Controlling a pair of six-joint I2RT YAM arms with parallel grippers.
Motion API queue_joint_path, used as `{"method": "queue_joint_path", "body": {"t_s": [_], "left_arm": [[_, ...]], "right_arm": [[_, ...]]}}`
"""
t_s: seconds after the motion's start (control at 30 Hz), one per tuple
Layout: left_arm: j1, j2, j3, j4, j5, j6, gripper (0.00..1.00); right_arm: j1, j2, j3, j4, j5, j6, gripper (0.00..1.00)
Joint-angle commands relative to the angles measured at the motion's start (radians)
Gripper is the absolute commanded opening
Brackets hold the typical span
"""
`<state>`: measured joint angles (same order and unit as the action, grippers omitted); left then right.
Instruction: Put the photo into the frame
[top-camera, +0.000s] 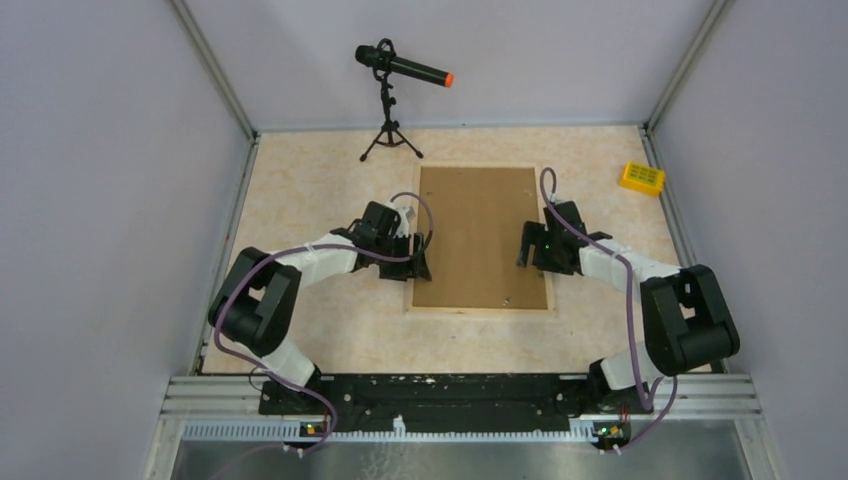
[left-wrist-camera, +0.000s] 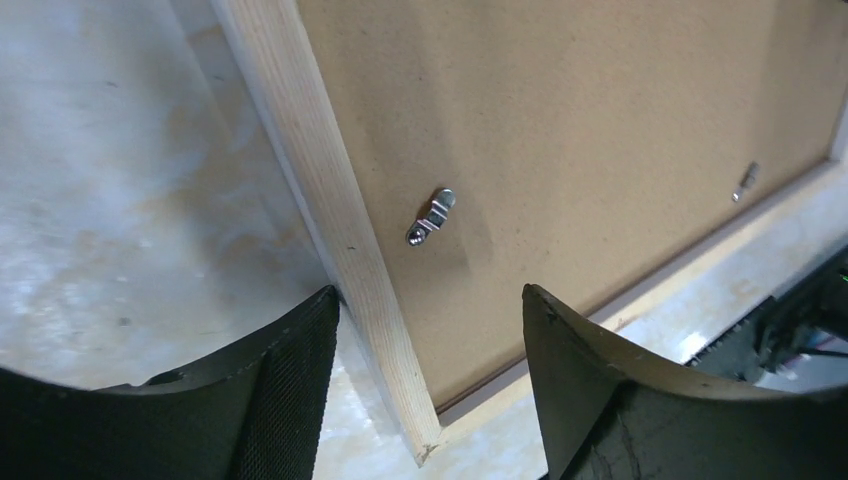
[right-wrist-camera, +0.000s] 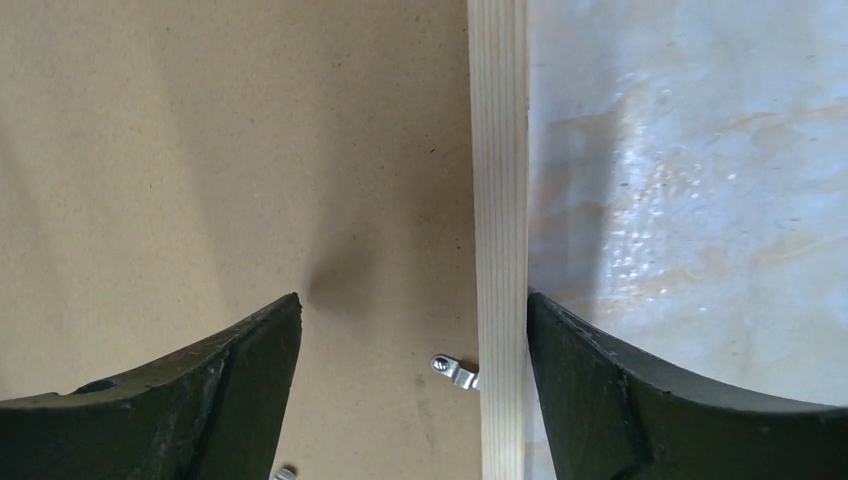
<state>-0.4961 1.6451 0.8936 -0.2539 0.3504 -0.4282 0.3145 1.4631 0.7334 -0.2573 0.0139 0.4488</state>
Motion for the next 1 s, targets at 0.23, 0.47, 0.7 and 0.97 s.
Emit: {"method": "queue_joint_path", "body": {"t_s": [0.23,0.47,0.7,0.97], "left_arm": [[-0.079,-0.027,-0.098,0.060,0.166,-0.046,0.80],[-0.074,-0.105,-0.113,-0.042,0.106,0.000,0.97],[-0.007,-0.217,-0.056,-0.154,-0.044,0.046,0.99],[0.015,-0.120,0.161,-0.263,-0.053,0.157,0.99]], "right_arm": [[0.015,0.017,-0.062,0.029,-0.133,0.085,0.73],[0.098,-0.250,-0.256,0.100,-0.191,0.251,0.73],[0.030,-0.252,-0.020,-0.191,0.210,0.017,0.99],[-0.153,-0.036,0.176,-0.120,-0.009,0.034,0.87]]}}
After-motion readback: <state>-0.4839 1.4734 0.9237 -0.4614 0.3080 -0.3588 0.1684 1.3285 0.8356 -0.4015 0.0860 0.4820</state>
